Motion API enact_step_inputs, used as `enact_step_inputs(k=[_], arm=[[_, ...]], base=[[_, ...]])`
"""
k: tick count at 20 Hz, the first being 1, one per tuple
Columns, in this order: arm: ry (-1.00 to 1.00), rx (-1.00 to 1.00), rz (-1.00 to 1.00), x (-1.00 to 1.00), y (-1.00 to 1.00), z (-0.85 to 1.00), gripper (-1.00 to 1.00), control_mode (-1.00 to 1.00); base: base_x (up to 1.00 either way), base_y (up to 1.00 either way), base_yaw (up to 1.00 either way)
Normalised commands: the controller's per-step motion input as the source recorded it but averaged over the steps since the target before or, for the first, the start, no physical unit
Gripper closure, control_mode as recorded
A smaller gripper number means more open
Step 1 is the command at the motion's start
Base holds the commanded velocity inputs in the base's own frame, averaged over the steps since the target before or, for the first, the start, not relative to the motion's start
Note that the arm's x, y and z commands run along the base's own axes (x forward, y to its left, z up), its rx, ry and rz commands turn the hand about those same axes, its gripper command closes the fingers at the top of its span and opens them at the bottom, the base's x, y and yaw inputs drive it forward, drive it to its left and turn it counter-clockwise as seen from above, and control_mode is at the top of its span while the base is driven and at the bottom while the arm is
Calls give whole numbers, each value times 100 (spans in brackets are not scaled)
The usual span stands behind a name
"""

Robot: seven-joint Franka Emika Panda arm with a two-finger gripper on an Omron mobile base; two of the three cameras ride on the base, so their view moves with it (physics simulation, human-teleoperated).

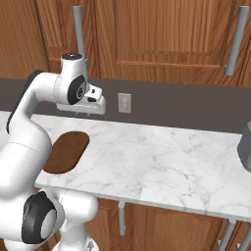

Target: Grab the spray bottle from the cabinet, then place it next to the cutting board for sanitizing. Then grab the dish brush from the countertop next to the sink and place it next to the cutting board.

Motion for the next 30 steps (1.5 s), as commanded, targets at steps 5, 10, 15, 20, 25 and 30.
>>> enact_step_inputs(k=[5,10,15,20,25,30], arm=[[-1,0,0,-38,0,0,-100,-100],[-14,0,-1,-82,1,2,-100,-100],[-10,0,0,-73,10,22,-100,-100],[-6,0,6,-64,23,34,-100,-100],[-19,1,9,-69,23,47,-100,-100],[0,0,0,0,0,0,-100,100]], base=[[0,0,0],[0,0,0],[0,0,0],[0,0,0],[0,0,0],[-39,7,24]])
